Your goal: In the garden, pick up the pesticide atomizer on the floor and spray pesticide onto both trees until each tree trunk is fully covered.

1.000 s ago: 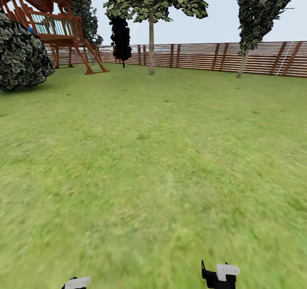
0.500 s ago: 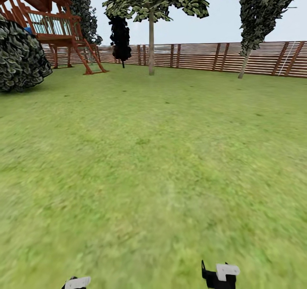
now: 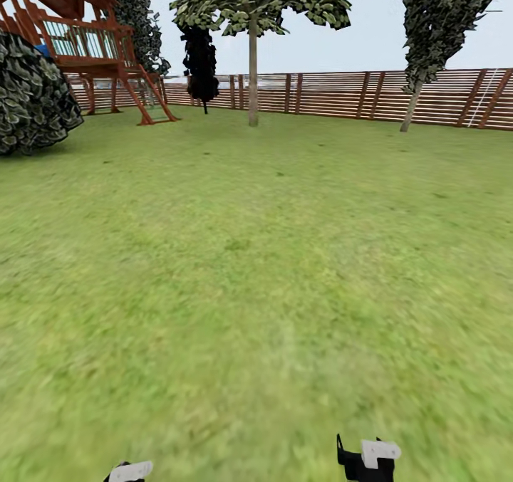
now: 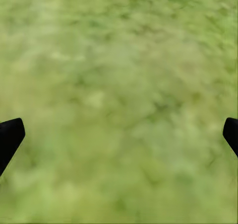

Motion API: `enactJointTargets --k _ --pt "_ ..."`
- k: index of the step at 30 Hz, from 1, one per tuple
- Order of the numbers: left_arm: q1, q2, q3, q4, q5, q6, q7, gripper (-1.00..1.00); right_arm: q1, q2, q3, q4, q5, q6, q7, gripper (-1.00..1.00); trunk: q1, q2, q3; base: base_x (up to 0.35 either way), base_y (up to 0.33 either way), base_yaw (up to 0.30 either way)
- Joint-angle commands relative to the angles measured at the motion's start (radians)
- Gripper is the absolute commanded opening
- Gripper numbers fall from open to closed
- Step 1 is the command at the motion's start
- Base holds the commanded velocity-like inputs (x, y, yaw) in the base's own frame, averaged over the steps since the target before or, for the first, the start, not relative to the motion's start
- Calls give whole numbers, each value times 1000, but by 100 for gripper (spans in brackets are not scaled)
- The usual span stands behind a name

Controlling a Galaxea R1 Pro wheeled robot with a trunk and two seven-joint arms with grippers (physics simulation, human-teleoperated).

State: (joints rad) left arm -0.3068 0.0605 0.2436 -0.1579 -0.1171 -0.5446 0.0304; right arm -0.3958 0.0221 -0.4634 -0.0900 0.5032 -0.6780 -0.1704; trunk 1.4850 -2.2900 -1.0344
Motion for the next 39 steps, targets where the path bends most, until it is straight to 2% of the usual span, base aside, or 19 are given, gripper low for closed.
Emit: enactJointTargets --k 1,39 --pt "0 -1 0 0 0 0 0 -100 0 0 0 0 0 0 0 100 0 0 0 338 0 0" --pt "0 -1 0 0 0 0 0 -100 0 -1 -1 -1 0 0 0 100 0 0 7 338 0 0"
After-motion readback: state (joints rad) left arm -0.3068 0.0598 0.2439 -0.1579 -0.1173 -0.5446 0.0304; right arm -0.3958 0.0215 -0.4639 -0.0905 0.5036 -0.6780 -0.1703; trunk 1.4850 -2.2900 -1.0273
